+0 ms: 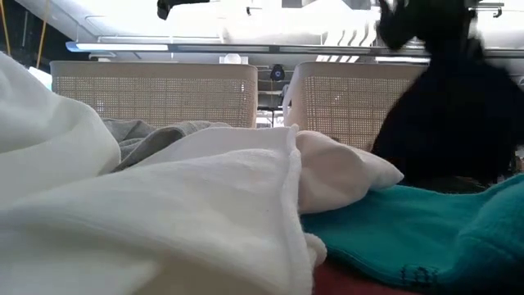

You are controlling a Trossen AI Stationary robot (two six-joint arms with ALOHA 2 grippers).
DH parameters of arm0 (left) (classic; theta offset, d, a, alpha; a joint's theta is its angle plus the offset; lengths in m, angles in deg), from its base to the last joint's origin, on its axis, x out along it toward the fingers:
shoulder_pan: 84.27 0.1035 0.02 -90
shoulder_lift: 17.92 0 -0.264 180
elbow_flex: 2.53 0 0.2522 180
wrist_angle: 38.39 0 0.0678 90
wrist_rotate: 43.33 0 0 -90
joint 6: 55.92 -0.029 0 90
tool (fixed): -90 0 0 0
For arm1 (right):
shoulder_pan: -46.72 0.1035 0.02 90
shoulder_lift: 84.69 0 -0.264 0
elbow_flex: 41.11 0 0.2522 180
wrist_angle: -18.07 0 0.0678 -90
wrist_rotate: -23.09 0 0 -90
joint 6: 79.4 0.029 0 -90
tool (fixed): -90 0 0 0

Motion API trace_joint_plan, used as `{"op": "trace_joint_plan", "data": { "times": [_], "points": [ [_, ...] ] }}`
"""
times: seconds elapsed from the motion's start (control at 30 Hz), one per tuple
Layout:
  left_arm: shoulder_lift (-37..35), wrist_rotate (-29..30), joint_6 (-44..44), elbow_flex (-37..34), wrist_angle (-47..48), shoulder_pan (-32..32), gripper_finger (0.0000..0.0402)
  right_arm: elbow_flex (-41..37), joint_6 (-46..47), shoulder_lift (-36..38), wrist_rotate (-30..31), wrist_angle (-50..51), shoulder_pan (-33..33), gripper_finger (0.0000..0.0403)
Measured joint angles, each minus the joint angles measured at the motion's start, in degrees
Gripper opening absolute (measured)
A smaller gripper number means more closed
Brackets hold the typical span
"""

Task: Sort clothes
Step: Put the dark blue underwear into the right white laundry bin, then put the black underwear into the right white laundry bin

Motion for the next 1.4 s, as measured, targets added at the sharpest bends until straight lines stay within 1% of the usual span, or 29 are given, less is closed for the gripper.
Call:
{"op": "trace_joint_plan", "data": {
  "times": [0.07,0.1,0.2,0.33,0.43,0.5,0.57,0.63,0.73,0.8,0.87,1.0,1.1,1.17,1.3,1.4],
  "points": [
    [0.02,0.01,-0.02,0.0,0.02,0.0,0.0131,5.34,-1.31,1.92,0.3,1.15,0.06,0.0007],
    [0.02,0.01,-0.02,0.0,-0.02,0.0,0.0131,8.11,-2.91,2.85,2.62,0.8,0.08,0.0007],
    [0.02,0.34,-0.05,0.0,-0.05,0.0,0.0131,15.83,-7.83,5.38,16.44,0.46,-0.06,0.0012],
    [0.02,0.52,-0.06,0.0,-0.07,0.0,0.0131,24.09,-11.56,6.65,34.5,0.49,-3.16,0.0014],
    [0.04,0.52,-0.06,0.0,-0.04,0.0,0.0131,28.09,-15.29,6.67,43.8,0.42,-7.16,0.0015],
    [0.04,0.53,-0.08,0.0,-0.04,0.0,0.0131,29.01,-19.09,6.41,46.28,0.31,-10.85,0.0015],
    [0.04,0.54,-0.07,0.0,-0.04,0.0,0.0131,28.69,-23.0,6.01,46.3,0.23,-15.16,0.0015],
    [0.04,0.54,-0.06,0.0,-0.04,0.0,0.0131,26.96,-25.55,5.47,44.82,0.17,-19.34,0.0016],
    [0.04,0.56,-0.08,0.0,-0.04,0.0,0.0131,22.93,-28.48,4.59,41.76,0.17,-24.96,0.002],
    [0.04,0.58,-0.08,0.0,-0.04,0.0,0.0131,19.89,-29.42,3.79,40.45,0.16,-27.88,0.0031],
    [0.04,0.58,-0.08,0.0,-0.02,0.0,0.0131,16.84,-29.78,2.99,38.42,0.12,-30.55,0.0051],
    [0.04,0.67,-0.07,0.0,-0.02,0.0,0.0131,12.73,-27.15,1.73,35.36,-0.33,-34.8,0.0112],
    [0.04,0.67,-0.08,0.0,0.0,0.0,0.0131,12.41,-26.93,1.18,35.23,-0.16,-35.93,0.0151],
    [0.04,0.67,-0.08,0.0,0.0,0.0,0.0131,13.52,-26.77,1.2,34.85,-0.07,-35.8,0.0167],
    [0.04,0.67,-0.06,0.0,0.09,0.0,0.0131,17.72,-26.79,1.76,31.82,0.03,-32.93,0.0175],
    [0.04,0.67,-0.05,0.0,0.08,0.0,0.0131,20.8,-26.59,2.3,28.96,-0.18,-26.97,0.0172]
  ]
}}
